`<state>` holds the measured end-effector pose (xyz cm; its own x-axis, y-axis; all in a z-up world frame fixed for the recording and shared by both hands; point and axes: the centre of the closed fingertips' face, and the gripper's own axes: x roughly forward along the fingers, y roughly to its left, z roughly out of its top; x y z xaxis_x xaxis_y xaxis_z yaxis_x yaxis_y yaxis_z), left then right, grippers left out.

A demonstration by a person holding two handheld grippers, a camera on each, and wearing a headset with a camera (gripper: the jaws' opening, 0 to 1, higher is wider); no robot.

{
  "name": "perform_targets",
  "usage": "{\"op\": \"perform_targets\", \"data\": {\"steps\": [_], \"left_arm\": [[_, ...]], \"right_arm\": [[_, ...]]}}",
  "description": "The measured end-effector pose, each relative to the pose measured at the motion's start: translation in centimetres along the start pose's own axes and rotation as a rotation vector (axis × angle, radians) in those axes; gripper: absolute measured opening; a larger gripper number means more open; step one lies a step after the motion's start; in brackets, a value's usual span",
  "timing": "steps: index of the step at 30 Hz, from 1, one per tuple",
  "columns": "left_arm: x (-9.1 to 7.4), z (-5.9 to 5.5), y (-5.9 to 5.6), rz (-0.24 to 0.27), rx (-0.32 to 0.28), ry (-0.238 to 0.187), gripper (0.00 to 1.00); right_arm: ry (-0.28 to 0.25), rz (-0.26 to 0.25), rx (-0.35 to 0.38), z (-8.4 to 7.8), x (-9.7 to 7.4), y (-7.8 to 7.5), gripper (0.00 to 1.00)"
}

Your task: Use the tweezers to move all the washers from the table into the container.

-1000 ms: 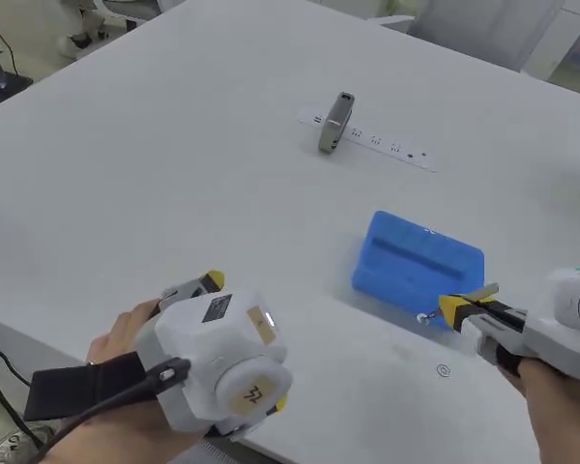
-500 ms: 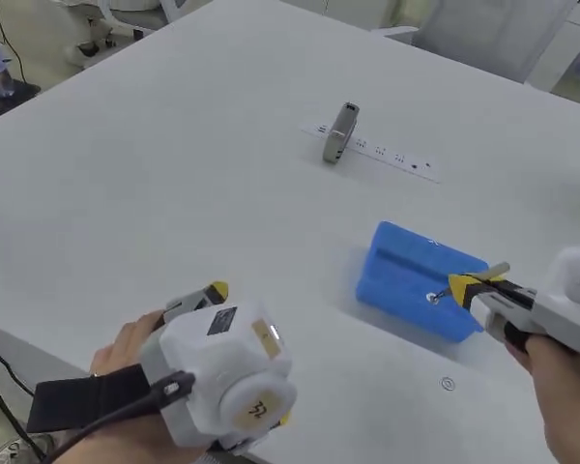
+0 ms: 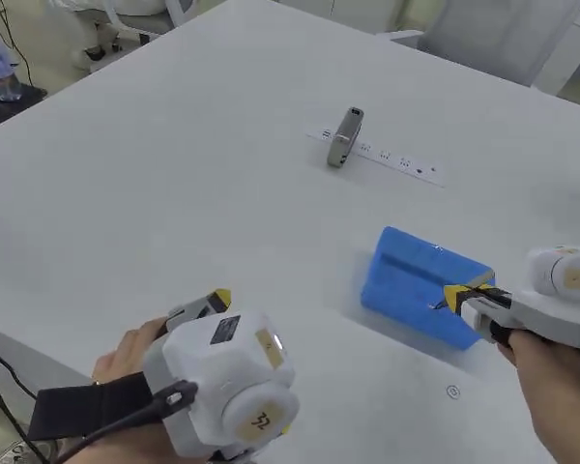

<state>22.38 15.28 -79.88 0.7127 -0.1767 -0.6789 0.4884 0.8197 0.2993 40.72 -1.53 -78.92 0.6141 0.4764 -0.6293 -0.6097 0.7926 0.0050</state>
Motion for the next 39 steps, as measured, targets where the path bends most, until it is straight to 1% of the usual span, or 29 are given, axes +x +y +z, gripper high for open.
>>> {"op": "perform_targets", "data": {"steps": [5,8,10,11,17,23,27,30,31,34,37,39], "left_arm": [[0.0,0.0,0.1,0.003,-0.007,0.000,0.86],[0.0,-0.1,0.0,0.001,-0.002,0.004,0.86],[0.0,-0.1,0.0,0.001,0.000,0.005,0.86],[0.0,-0.1,0.0,0.001,0.000,0.005,0.86],[0.0,-0.1,0.0,0.002,0.000,0.006,0.86],[0.0,-0.1,0.0,0.002,0.000,0.007,0.86],[0.0,-0.1,0.0,0.001,0.004,0.007,0.86],[0.0,-0.1,0.0,0.001,0.007,0.007,0.86],[0.0,-0.1,0.0,0.001,0.008,0.007,0.86],[0.0,-0.1,0.0,0.002,0.008,0.006,0.86],[0.0,0.0,0.0,0.003,0.011,0.003,0.86],[0.0,0.0,-0.1,0.000,0.013,0.002,0.86]], "right_arm": [[0.017,0.002,-0.001,-0.4,0.8,0.3,0.03],[0.034,0.007,-0.016,-0.7,1.6,0.7,0.03],[0.045,0.006,-0.018,-1.0,1.9,0.7,0.03],[0.050,0.005,-0.017,-1.4,2.1,0.4,0.03],[0.064,0.003,-0.018,-2.0,2.3,0.5,0.03],[0.045,-0.009,-0.003,-1.9,2.2,0.3,0.03],[0.045,-0.012,-0.003,-2.0,2.0,0.4,0.03],[0.048,-0.015,0.017,-2.0,1.9,0.3,0.04],[0.043,-0.021,0.026,-1.9,1.7,0.2,0.04],[0.018,-0.018,0.042,-1.4,1.2,0.2,0.04],[-0.008,-0.023,0.036,-0.5,0.0,0.2,0.03],[-0.030,-0.016,0.050,0.0,-0.4,0.1,0.03]]}}
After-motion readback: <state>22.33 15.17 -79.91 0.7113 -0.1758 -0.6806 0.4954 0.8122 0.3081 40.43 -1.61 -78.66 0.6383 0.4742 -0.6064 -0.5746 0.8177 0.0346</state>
